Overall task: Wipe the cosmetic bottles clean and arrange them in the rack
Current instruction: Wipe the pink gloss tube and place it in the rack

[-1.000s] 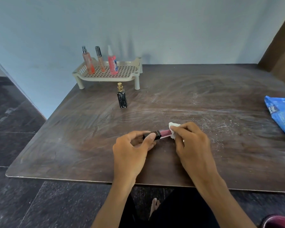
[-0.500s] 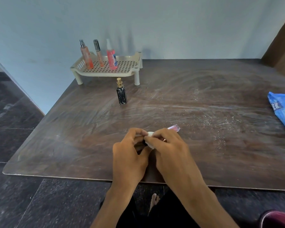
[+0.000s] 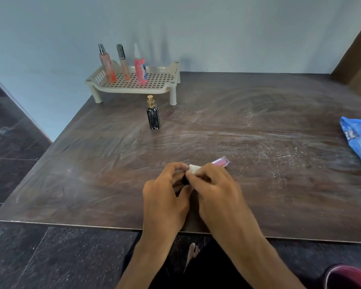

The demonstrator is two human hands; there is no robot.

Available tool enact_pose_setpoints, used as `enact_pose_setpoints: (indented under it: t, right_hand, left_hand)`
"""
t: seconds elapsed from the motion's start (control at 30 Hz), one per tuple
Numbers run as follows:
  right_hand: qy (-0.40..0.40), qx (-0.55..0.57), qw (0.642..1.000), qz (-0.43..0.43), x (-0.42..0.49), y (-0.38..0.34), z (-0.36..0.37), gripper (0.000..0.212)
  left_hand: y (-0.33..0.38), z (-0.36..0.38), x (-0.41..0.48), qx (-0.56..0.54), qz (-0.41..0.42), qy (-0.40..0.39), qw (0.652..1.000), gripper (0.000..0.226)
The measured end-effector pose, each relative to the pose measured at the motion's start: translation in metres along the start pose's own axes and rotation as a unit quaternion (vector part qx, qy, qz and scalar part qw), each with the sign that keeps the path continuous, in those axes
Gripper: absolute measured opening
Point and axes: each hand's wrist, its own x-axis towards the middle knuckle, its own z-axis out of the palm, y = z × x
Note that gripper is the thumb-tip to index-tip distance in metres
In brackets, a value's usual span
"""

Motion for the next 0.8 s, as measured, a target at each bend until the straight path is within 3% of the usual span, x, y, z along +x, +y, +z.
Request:
enact_pose_setpoints:
  t: [0.2,0.47,0.63,0.8]
  right_hand:
    - [0.014,-0.027,0.994,0.101,0.019,0.047,-0.021,0.016]
    - [0.029,-0.062,0.994,0.081,0.021,0.052,-0.020,0.010]
    - [0.036,-0.066,0.994,0.079,0.018,0.049,-0.020,0.010]
    - [0.059,-0.016,0.993,0.097,0.016,0.051,-0.028,0.013]
  left_hand:
    - [-0.001,0.001,-0.001,-0.005,0.000,0.009,1.000,0.033]
    - [-0.001,-0.001,0.005,-0.033,-0.035,0.015,0.999,0.020]
    - [0.000,-0.005,0.009,-0.118,-0.092,0.004,0.989,0.011]
    - [0.001,-0.005,0.008,-0.128,-0.082,0.020,0.988,0.019]
